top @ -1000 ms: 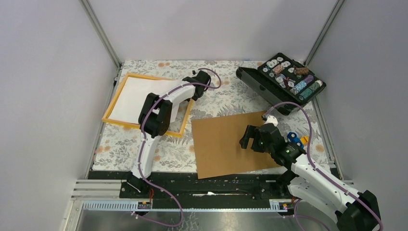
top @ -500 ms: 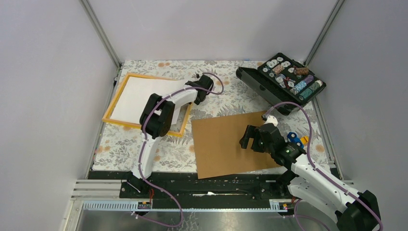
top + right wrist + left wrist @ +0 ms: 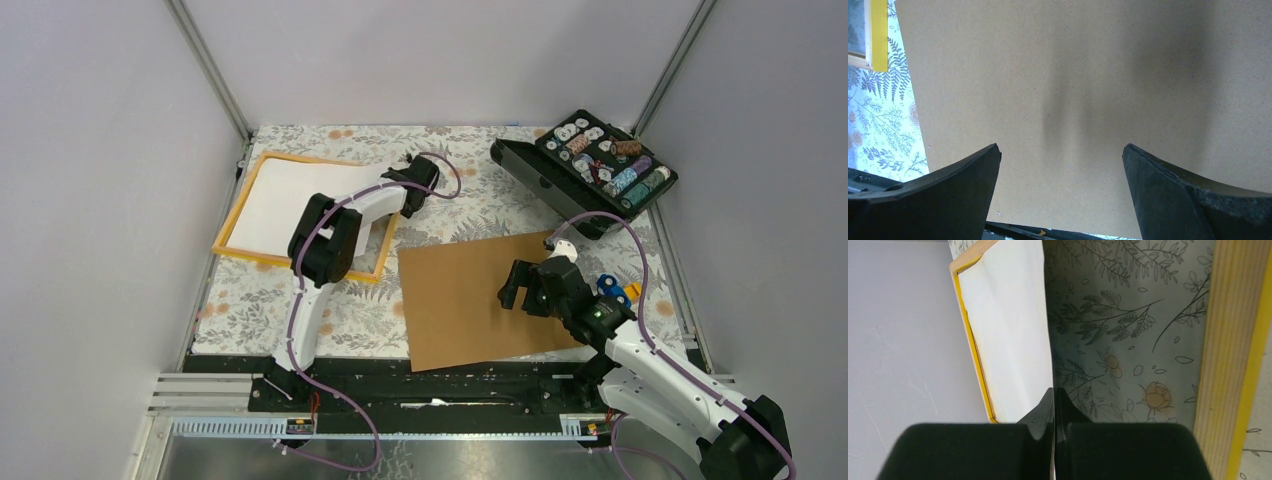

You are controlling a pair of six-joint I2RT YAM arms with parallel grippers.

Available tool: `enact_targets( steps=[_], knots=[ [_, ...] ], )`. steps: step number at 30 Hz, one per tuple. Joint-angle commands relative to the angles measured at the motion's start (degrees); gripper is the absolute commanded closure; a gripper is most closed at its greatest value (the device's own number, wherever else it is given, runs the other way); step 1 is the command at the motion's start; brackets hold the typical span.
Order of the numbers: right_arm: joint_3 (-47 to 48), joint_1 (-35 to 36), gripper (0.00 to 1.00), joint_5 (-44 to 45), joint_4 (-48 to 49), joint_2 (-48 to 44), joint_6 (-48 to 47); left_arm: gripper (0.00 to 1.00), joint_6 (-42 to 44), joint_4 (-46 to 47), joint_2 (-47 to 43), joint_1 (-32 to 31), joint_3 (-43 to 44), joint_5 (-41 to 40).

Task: Put the photo into the frame
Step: Turn over the photo from the photo frame.

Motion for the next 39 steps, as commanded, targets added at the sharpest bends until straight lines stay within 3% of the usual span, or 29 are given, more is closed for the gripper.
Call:
enact_targets(
  steps=[1,10,18,24,28,31,39],
  knots=[
    [0.11,0.38,0.0,-0.44,1.57,-0.11,-0.75,1.0,1.59,1.75,-2.7,0.21,-0.9,-2.6],
    [-0.11,0.42,0.0,-0.64,1.68,-0.46,-0.74,0.99,1.16,0.9,-4.6,0.03,-3.93,-0.15],
    [-0.21,0.38,0.0,-1.01,1.7,-0.63,-0.66,0.69,-2.23,-1.95,-4.89,0.03,-3.23,0.6],
    [-0.3,0.38,0.0,-1.18,1.7,-0.98,-0.53,0.34,-6.64,-5.3,-7.72,0.03,-1.53,6.43],
    [-0.31,0.4,0.0,-1.3,1.75,-0.87,-0.64,0.21,-10.57,-8.68,-9.73,-0.15,0.09,12.77],
    [0.02,0.38,0.0,-1.15,1.54,-0.33,-0.76,0.04,-15.61,-11.37,-11.9,-0.24,0.65,17.45],
    [0.79,0.42,0.0,-0.97,0.89,0.69,-0.99,0.02,-29.41,-8.53,-26.21,-0.5,-8.41,37.58]
  ],
)
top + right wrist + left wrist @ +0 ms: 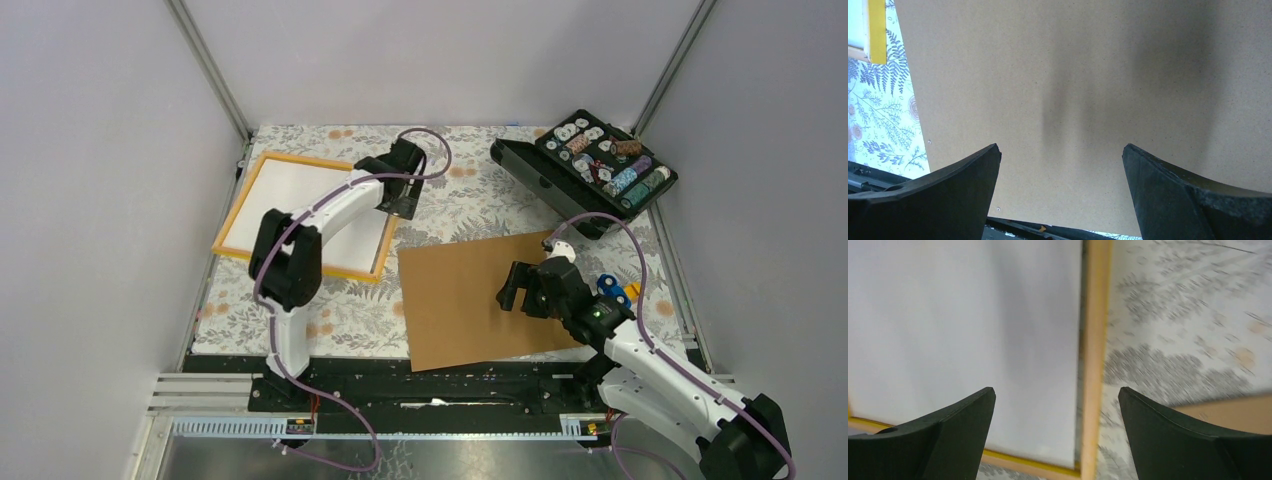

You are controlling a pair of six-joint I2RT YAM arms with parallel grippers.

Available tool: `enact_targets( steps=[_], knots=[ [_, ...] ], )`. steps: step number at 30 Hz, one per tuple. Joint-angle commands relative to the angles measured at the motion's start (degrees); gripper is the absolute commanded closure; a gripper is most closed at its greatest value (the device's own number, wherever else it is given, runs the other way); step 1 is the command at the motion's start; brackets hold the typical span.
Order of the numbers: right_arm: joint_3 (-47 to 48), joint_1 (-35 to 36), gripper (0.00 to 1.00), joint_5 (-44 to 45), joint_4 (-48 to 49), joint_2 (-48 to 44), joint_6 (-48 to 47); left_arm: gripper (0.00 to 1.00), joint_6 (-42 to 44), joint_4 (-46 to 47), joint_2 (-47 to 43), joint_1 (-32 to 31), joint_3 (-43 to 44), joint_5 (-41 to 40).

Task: Put the photo into the frame
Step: Turn over the photo from the photo frame, then pick up the photo frame item at the center of the board.

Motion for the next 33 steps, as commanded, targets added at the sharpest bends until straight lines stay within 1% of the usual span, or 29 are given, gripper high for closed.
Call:
enact_targets(
  steps=[1,3,5,8,12,14,16,18,21,24,27,28,31,33],
  knots=[
    [1.14,0.45,0.0,0.32,0.79,0.76,-1.03,0.01,-9.37,4.62,-13.68,-0.22,-6.88,14.73],
    [1.22,0.38,0.0,0.21,0.78,1.01,-0.87,0.01,-12.48,6.73,-17.91,-0.2,-9.99,16.97],
    [1.25,0.33,0.0,0.19,0.57,1.24,-0.6,0.01,-14.97,10.12,-22.55,-0.26,-15.0,22.48],
    [1.23,0.42,0.0,0.19,0.68,1.79,-0.54,0.02,-19.15,18.43,-30.86,-0.26,-26.35,33.71],
    [1.64,0.37,0.0,-0.39,0.84,3.76,-0.62,0.01,-27.53,30.48,-40.97,-0.26,-42.89,43.31],
    [1.8,0.37,0.0,-1.01,0.96,5.05,-0.73,0.01,-30.06,33.82,-44.84,-0.53,-49.43,45.96],
    [2.1,0.38,0.0,-1.71,0.91,6.14,-0.49,0.01,-32.48,34.7,-48.23,-1.4,-55.28,45.26],
    [1.98,0.4,0.0,-1.71,0.87,6.79,-0.01,0.01,-35.66,37.46,-51.51,-2.89,-60.25,44.96],
    [1.68,0.42,0.0,2.08,0.71,7.22,3.02,0.01,-41.16,43.12,-56.84,-5.61,-67.2,42.84],
    [3.06,0.4,0.0,8.16,-1.89,7.53,7.09,0.01,-45.79,46.69,-60.61,-7.98,-72.34,38.64],
    [4.05,-0.47,0.0,21.99,-9.02,6.65,15.83,0.01,-49.51,50.16,-62.04,-9.58,-75.81,36.33],
    [3.82,-1.67,0.01,24.73,-10.82,5.63,18.18,0.01,-50.26,51.2,-61.87,-10.23,-76.44,36.14],
    [1.39,-6.21,0.03,29.14,-11.53,0.57,20.9,0.01,-51.77,52.87,-60.79,-11.81,-77.18,34.57],
    [0.51,-9.65,0.04,30.71,-11.58,-2.12,21.03,0.01,-52.5,53.16,-60.19,-12.68,-77.4,33.23]
  ],
)
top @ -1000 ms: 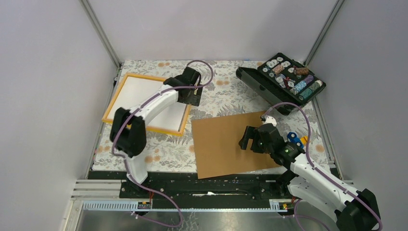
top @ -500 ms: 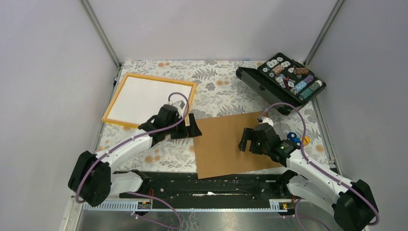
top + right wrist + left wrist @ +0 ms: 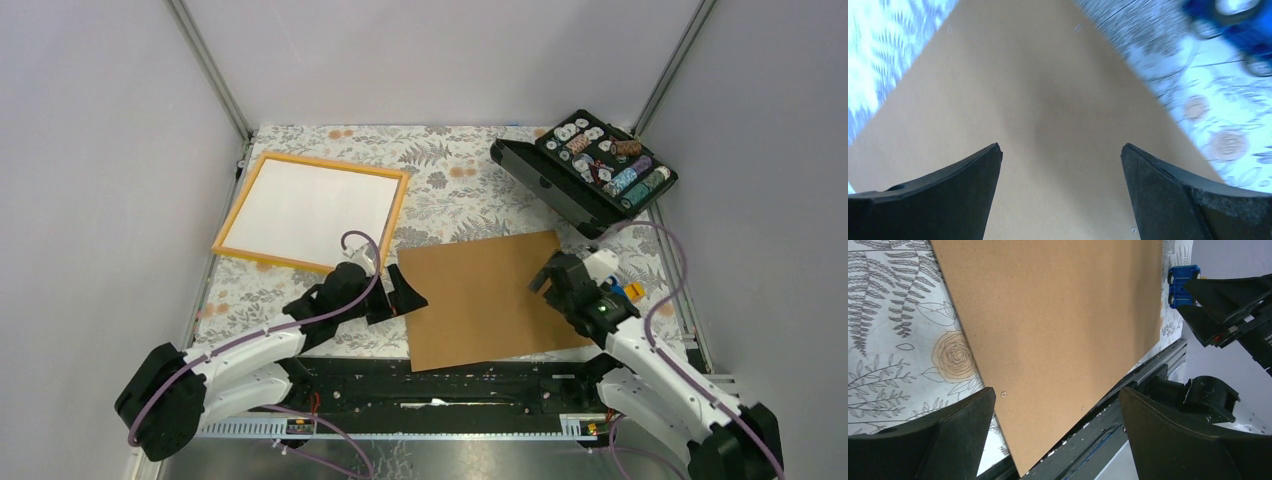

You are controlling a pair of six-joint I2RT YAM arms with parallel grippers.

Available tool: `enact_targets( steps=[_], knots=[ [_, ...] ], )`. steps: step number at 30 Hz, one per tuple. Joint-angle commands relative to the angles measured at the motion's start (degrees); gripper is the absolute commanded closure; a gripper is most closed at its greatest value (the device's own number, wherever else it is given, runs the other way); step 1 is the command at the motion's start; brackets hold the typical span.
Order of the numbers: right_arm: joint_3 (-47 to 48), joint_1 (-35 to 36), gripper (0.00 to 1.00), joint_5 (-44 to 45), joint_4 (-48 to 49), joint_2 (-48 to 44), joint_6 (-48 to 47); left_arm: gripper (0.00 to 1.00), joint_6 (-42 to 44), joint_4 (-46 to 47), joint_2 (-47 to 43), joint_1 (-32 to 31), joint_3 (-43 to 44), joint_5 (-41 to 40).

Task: Put the photo into the frame
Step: Pick up the photo frame item at the center of the board.

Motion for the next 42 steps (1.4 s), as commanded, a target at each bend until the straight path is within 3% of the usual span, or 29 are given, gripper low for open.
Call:
enact_targets(
  steps=[1,8,11,20,36,42],
  knots=[
    [-1.01,-6.52,0.04,12.43,-3.55,-6.1,5.66,0.01,-3.9,7.38,0.84,-1.79,-0.74,-4.14],
    [1.29,-13.77,0.05,14.48,-1.04,-0.57,1.29,0.01,-0.86,7.76,1.45,-2.38,-1.01,-5.04],
    [-1.36,-17.26,0.06,9.67,5.96,-0.05,-1.44,0.01,0.31,7.76,1.76,-2.43,-1.12,-4.58],
    [-2.95,-27.27,0.02,-2.28,14.34,7.68,-6.52,0.01,2.54,7.23,3.13,-2.44,-1.73,-6.03],
    [-3.15,-28.46,0.03,-19.91,14.82,19.2,-7.12,0.01,-0.54,7.12,17.6,-2.91,4.55,-6.56],
    [-4.9,-28.45,0.04,-28.06,15.7,19.89,-8.22,0.02,-2.09,11.39,16.47,-2.99,5.77,-2.35]
  ],
)
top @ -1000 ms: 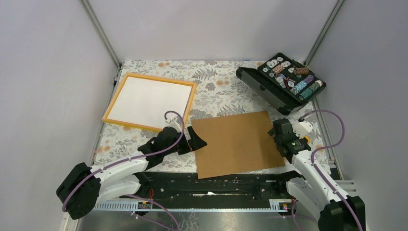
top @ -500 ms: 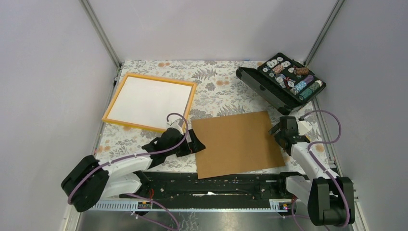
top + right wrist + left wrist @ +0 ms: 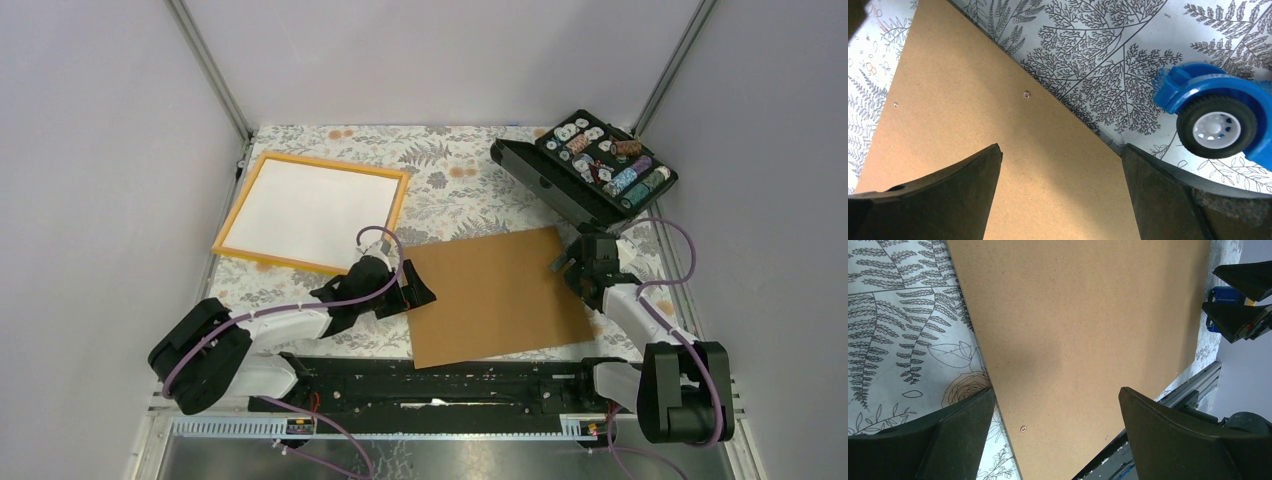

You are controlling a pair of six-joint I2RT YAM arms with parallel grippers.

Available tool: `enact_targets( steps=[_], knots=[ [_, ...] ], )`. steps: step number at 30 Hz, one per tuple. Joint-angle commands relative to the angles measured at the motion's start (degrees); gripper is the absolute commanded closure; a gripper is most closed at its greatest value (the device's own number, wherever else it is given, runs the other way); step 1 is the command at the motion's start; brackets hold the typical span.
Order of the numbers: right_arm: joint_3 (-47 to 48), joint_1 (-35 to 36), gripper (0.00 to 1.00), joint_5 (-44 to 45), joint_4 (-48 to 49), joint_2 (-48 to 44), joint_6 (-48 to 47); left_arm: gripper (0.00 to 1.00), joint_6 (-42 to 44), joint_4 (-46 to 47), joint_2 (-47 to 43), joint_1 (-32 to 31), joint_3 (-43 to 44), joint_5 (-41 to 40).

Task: Put the photo into the frame
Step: Pick up the photo frame item at the center of the board.

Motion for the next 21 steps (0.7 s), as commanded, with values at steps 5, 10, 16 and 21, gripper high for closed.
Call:
enact_targets(
  steps=[5,10,16,21],
  knots=[
    [-6.79,0.37,0.04,-17.98,-2.43,-2.65,2.3,0.02,-1.12,3.67,-0.31,-0.41,6.41,9.17],
    [-9.57,0.38,0.04,-20.21,-1.29,-7.31,3.52,0.03,-4.02,7.48,-2.89,-0.46,7.35,12.17],
    [-10.19,0.37,0.05,-20.63,-0.59,-7.16,2.54,0.03,-6.04,7.84,-6.48,-0.35,9.61,11.75],
    [-10.11,0.38,0.05,-21.66,-0.07,-7.43,2.44,0.04,-7.81,9.47,-9.13,-0.35,11.13,11.14]
  ],
)
